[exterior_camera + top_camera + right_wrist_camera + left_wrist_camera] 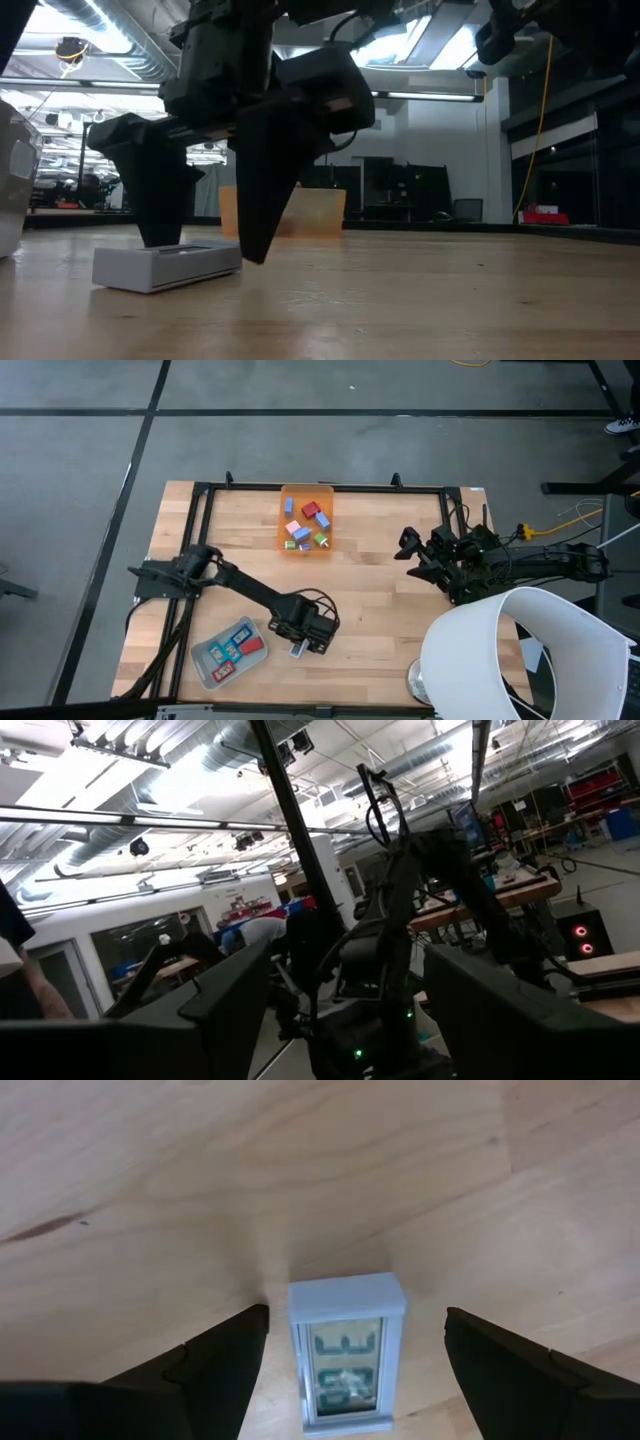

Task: Pick & Place Office items
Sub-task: Put the white digital clock into the gray bin

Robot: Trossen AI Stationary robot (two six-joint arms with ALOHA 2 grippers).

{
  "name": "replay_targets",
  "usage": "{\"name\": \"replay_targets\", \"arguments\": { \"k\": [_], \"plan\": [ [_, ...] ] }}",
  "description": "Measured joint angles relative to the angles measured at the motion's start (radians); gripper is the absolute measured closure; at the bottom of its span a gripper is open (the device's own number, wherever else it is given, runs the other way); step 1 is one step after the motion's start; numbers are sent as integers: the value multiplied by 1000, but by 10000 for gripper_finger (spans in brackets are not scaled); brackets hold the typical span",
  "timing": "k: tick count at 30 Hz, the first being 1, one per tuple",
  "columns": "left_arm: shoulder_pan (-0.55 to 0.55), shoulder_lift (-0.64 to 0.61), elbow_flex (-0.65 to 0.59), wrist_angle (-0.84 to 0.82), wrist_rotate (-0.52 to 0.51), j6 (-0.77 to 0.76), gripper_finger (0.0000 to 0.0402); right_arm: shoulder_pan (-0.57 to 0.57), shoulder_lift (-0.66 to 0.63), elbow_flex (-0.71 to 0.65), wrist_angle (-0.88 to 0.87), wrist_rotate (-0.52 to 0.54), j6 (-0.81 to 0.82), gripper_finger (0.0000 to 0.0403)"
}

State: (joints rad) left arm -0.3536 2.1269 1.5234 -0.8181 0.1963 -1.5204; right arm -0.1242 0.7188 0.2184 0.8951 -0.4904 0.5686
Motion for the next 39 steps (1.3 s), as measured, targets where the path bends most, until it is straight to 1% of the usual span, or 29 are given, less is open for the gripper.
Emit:
{"name": "replay_targets", "arguments": {
  "k": [6, 11, 17, 24, 33, 36, 39],
  "plan": [
    [-11, 23, -1, -13, -6, -4, 101, 0, 0, 0, -12, 0, 0, 142],
    [-16, 25, -1, -41, -59, -12, 122, 0, 0, 0, -24, 0, 0, 142],
    [-16, 37, -5, -50, -61, 22, 171, 0, 0, 0, -23, 1, -1, 142],
    [-17, 42, -5, -46, -46, 58, 248, 0, 0, 0, -22, 4, -1, 142],
    [21, 45, 37, -57, -36, 147, 252, 0, 0, 0, -21, 4, -1, 142],
    [36, 30, 53, -35, -86, 172, 251, 0, 0, 0, -21, 4, -1, 142],
    [58, 11, 59, 39, -210, 210, 252, 0, 0, 0, -20, 4, -1, 142]
  ]
}}
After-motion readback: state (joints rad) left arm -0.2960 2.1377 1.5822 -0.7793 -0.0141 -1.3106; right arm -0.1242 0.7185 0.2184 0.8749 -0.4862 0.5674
